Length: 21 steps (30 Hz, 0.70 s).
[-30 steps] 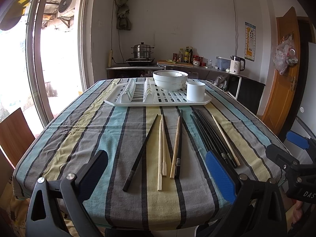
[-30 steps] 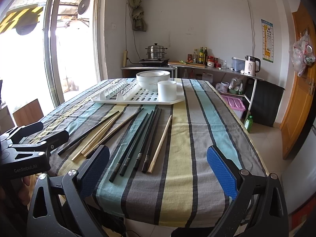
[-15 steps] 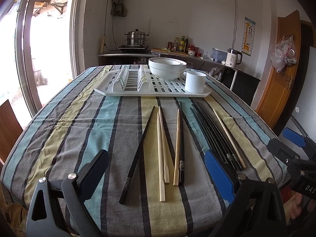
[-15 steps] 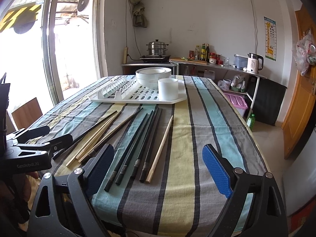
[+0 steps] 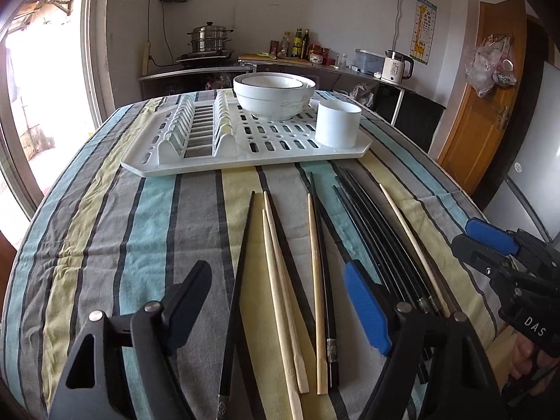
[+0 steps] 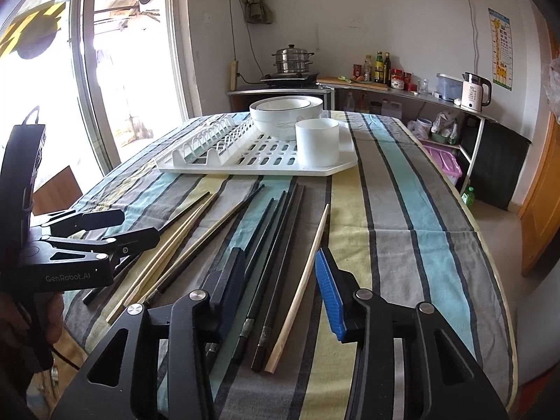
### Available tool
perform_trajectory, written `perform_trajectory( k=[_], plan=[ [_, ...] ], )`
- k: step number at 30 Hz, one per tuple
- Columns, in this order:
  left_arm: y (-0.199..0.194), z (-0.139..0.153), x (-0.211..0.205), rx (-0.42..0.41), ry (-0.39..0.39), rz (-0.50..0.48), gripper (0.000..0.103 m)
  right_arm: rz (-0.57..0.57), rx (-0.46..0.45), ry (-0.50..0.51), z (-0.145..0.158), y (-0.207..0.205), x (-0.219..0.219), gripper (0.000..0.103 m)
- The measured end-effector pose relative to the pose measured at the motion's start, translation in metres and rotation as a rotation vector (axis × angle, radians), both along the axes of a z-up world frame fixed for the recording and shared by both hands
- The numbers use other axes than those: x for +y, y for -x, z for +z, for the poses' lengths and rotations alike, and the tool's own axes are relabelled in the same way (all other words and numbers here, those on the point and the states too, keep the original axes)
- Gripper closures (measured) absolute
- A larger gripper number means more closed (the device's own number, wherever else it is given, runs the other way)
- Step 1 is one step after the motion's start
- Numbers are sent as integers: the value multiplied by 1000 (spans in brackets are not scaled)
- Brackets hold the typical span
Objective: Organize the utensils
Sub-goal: 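Lower the right tool and grasp a black chopstick while the left tool grasps another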
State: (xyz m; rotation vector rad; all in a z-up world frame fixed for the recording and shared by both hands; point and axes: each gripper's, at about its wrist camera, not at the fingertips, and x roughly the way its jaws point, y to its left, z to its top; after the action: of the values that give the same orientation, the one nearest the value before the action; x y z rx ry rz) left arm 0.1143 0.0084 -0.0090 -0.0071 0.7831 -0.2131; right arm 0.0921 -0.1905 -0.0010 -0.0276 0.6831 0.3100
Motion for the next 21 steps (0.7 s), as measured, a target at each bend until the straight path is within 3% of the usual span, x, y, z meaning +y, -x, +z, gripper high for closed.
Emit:
perform_trajectory(
  k=[7,14,21],
  plan=[
    [-35,-8,5,57,-13,-8,47,12,94,21,-12,-47,1,76],
    [-62,-18,17,116,-67,16,56,22,160,35,-19,-83,8,81],
    [-78,-25,13,160,-111,-20,67,28,203,51,-25,-106,13,86]
  ],
)
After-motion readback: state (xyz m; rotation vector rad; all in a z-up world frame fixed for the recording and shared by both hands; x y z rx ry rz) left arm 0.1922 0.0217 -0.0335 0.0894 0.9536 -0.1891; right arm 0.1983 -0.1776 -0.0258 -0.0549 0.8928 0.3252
